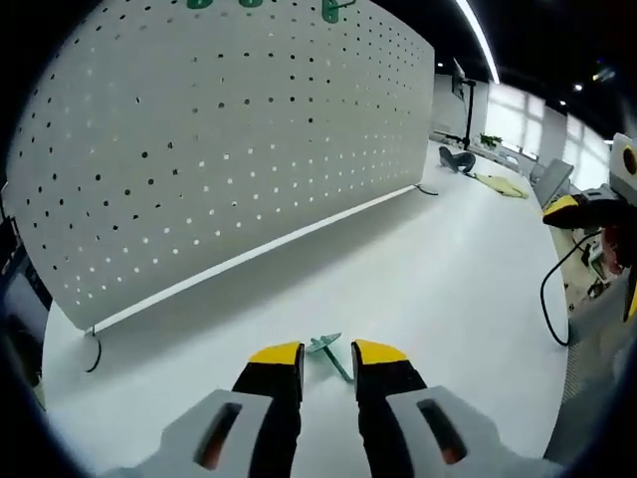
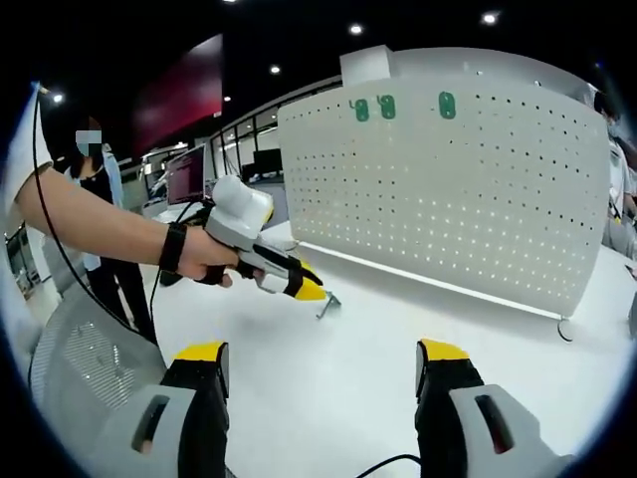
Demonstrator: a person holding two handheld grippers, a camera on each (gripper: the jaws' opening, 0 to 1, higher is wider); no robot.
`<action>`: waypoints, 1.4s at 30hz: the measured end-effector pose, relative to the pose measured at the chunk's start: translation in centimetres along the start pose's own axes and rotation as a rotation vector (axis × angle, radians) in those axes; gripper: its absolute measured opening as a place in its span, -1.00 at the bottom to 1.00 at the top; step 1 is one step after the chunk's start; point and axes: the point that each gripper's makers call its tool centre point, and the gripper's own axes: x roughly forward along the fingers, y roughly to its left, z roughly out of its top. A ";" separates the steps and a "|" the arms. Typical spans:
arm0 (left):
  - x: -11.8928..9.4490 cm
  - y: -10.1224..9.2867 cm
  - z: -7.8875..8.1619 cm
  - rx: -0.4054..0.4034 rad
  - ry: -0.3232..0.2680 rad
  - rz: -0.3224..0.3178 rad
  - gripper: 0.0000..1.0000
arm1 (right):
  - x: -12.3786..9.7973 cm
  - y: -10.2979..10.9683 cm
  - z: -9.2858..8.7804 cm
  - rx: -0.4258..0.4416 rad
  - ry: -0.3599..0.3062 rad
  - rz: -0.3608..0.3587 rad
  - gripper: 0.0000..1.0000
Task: Insert the hook assembly into the mounting plate slot until the hook locks in place.
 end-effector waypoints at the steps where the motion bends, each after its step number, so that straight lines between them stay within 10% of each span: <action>1: 0.1 0.0 0.0 -0.010 -0.001 -0.002 -0.60 | 0.0 0.0 0.0 0.001 0.001 0.000 0.56; 42: 2.2 -0.5 -0.4 0.086 0.018 -0.044 -0.87 | 0.6 -0.9 -1.3 0.031 0.033 -0.009 0.55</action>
